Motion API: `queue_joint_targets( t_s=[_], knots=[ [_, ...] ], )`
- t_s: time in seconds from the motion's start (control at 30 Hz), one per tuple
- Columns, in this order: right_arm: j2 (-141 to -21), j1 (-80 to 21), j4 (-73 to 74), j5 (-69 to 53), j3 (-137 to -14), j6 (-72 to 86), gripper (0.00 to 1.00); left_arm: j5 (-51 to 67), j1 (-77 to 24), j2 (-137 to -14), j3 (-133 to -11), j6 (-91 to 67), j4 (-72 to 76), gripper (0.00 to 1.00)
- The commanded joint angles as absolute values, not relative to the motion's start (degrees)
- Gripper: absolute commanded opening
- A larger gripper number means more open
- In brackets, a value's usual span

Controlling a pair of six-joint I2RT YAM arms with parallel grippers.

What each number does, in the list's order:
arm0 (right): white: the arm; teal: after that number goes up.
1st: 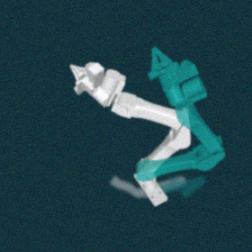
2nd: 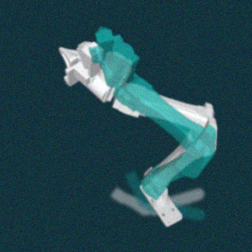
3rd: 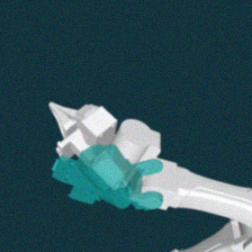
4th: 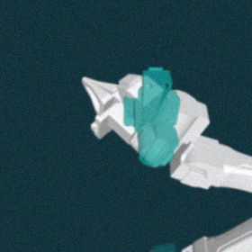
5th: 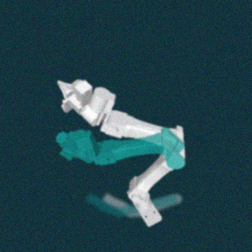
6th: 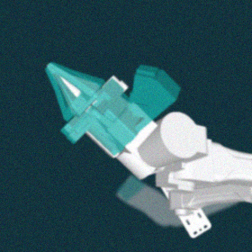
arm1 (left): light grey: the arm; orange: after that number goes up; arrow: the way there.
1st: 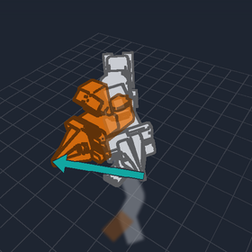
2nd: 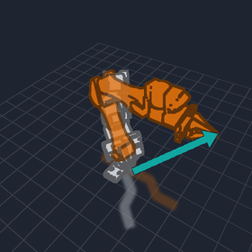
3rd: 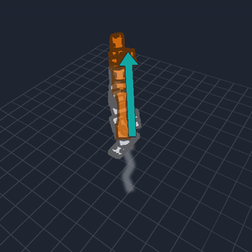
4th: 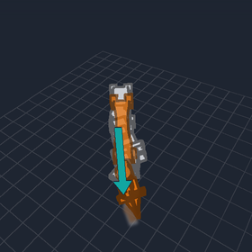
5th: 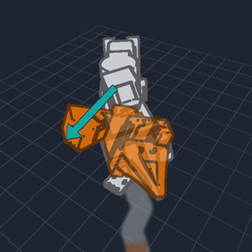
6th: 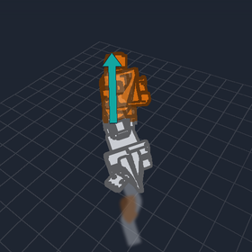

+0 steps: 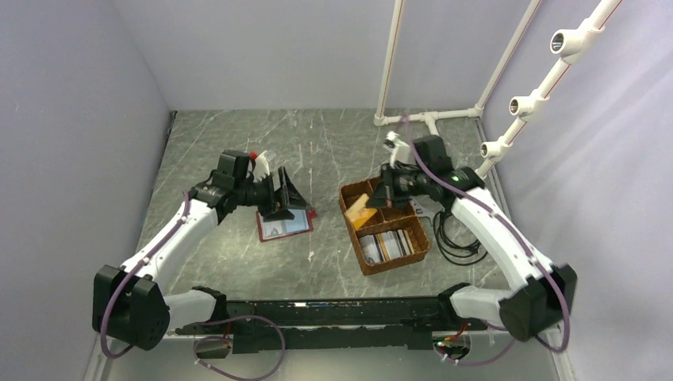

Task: Put the credit cards into the card holder
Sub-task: Pick up the credit card from the storage box.

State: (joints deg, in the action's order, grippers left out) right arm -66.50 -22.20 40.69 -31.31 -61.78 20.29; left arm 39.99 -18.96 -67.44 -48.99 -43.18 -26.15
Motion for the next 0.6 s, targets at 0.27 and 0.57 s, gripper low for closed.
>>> queue_joint_targets(
  t_s=[0.27,0.57],
  knots=[
    [-82.19,-37.79,30.90,-68.90,-72.92,10.40,0.00,69.14,-21.10,-69.22,-60.08,-26.81,-30.56,0.71],
    [-83.27,-37.95,29.71,-72.43,-73.25,10.90,0.00,69.55,-22.74,-64.05,-55.40,-25.93,-31.17,0.62]
  ],
)
